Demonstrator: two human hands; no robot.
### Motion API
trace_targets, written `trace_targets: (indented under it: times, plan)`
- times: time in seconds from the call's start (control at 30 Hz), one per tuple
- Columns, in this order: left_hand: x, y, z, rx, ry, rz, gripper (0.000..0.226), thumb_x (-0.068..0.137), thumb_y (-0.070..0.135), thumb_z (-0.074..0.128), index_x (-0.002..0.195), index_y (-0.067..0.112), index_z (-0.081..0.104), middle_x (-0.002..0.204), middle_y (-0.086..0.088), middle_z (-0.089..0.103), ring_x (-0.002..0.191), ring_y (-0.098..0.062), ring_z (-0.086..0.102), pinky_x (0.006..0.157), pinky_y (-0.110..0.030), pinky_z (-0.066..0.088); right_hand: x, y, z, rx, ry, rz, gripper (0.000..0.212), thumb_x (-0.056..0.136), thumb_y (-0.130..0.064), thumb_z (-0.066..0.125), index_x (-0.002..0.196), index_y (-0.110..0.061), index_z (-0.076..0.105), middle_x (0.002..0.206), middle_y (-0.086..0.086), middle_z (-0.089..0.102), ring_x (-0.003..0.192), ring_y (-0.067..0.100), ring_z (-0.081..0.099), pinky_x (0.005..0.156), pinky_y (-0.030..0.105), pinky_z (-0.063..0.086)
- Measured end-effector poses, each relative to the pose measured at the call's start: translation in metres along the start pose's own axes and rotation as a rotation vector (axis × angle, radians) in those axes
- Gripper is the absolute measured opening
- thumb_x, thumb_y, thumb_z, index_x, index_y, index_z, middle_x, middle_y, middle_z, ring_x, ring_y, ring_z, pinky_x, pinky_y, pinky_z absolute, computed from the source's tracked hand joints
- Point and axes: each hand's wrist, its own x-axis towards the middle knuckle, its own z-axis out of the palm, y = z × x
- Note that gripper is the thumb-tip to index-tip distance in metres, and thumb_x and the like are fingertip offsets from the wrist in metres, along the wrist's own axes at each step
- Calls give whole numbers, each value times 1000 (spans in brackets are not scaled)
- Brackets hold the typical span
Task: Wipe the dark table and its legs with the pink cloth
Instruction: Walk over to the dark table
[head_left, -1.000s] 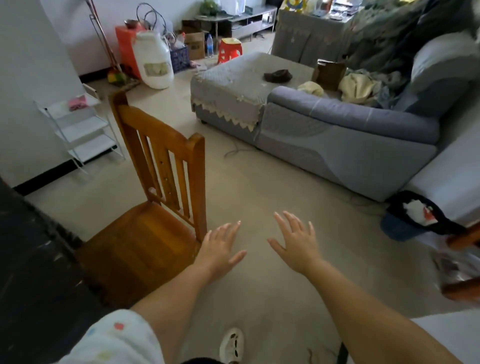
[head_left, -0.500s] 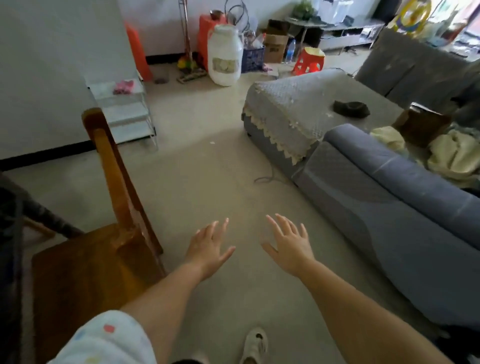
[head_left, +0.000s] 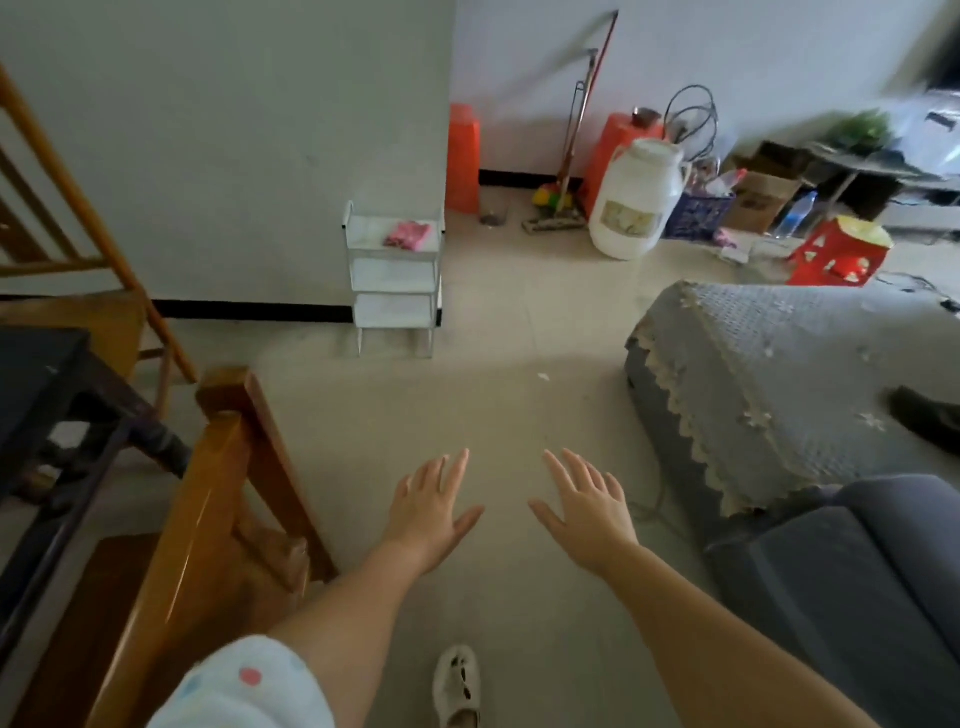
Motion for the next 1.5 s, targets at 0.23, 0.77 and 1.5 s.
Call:
trace_targets:
  times: [0.23, 0.77, 1.5]
  plan:
    - [139, -57, -68, 47, 63, -128, 96, 60, 69, -9, 145, 25, -9, 153, -8, 14, 139, -24, 15, 110, -38, 15, 167, -4, -54, 13, -14, -98, 70, 90, -65, 19, 149, -29, 4, 158, 0, 10, 145, 19, 7, 116, 39, 9]
    - [421, -206, -145, -43, 85, -362, 96, 66, 70, -3, 146, 18, 10, 150, -12, 25, 137, -28, 25, 109, -41, 21, 563, -44, -127, -42, -55, -309, 63, 95, -56, 23, 149, -28, 6, 156, 1, 16, 143, 18, 17, 115, 39, 17]
    - [753, -433, -69, 79, -121, -172, 78, 82, 59, 14, 146, 15, 16, 147, -15, 29, 137, -29, 25, 112, -45, 14, 962, -119, 8, 121, -158, -325, 64, 96, -51, 34, 149, -23, 12, 157, 5, 13, 143, 24, 16, 115, 42, 21]
